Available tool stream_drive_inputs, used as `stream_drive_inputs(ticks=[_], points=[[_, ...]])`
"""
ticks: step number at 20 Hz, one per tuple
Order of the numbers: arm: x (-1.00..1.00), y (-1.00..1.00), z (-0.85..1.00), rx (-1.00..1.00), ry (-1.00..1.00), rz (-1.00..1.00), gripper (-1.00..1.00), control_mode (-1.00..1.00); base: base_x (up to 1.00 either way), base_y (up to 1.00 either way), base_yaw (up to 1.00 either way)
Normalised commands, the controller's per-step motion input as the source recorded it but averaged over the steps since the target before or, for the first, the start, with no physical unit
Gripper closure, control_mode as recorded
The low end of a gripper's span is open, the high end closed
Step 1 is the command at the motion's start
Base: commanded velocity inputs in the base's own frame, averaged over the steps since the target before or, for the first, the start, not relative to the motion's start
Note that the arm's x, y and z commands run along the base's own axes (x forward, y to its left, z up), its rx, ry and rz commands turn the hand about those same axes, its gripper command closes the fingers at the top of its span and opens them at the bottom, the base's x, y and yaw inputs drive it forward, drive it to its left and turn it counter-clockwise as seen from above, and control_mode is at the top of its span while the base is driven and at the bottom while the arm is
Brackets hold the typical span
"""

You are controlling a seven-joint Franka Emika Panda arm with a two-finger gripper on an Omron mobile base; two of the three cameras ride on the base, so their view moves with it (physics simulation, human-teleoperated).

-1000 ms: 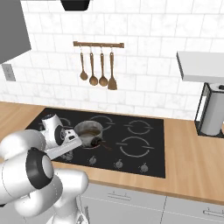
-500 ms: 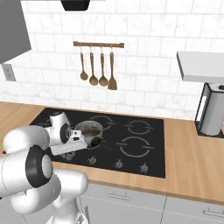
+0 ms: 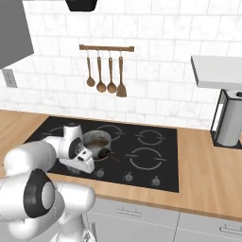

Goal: Turn off the front center burner of the stove.

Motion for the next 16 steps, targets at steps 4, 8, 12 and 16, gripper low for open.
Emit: stream_drive_inputs(ticks=[4, 8, 12, 16], points=[[-0.17, -0.19, -0.20, 0.08, -0.03, -0.77, 1.00, -1.00, 0.00, 0.00, 0.00], [-0.07, -0.06, -0.24, 0.05, -0.02, -0.84, 1.00, -1.00, 0.00, 0.00, 0.00], [-0.01, 0.00, -0.32, 0.03, -0.04, -0.89, 1.00, -1.00, 0.00, 0.00, 0.00], [0.00, 0.00, -0.36, 0.01, -0.06, -0.96, 1.00, -1.00, 0.00, 0.00, 0.00]])
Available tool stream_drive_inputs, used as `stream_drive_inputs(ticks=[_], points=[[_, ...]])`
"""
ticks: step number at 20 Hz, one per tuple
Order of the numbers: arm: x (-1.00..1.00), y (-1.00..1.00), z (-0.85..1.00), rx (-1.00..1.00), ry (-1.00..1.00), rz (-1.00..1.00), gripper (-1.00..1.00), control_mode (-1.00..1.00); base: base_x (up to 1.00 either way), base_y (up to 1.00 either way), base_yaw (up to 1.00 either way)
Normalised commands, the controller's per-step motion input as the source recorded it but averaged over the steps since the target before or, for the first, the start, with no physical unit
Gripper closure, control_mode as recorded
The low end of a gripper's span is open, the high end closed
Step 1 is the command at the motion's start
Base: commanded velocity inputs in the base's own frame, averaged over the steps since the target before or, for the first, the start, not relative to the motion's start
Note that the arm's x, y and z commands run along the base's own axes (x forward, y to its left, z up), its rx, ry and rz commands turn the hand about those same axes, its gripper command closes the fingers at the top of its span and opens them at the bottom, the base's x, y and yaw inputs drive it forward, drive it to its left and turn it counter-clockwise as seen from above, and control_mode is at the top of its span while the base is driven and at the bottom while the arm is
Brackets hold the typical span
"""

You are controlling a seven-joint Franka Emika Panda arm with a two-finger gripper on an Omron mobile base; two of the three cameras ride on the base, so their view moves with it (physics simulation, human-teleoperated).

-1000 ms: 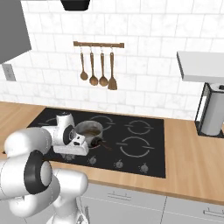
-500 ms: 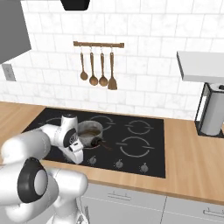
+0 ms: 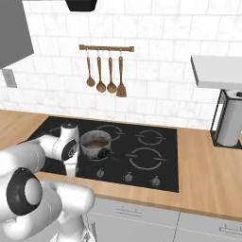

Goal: Turn off the front center burner of the stove.

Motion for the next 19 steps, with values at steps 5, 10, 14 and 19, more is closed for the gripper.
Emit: stream_drive_inputs(ticks=[5, 10, 14, 19], points=[[0.00, 0.00, -0.39, 0.00, -0.05, -1.00, 1.00, -1.00, 0.00, 0.00, 0.00], [-0.01, 0.01, -0.37, 0.00, -0.03, -1.00, 1.00, -1.00, 0.00, 0.00, 0.00], [-0.31, 0.01, -0.27, 0.01, -0.09, -0.88, 1.00, -1.00, 0.00, 0.00, 0.00], [-0.14, 0.00, 0.00, 0.00, -0.03, -0.03, 1.00, -1.00, 0.00, 0.00, 0.00]])
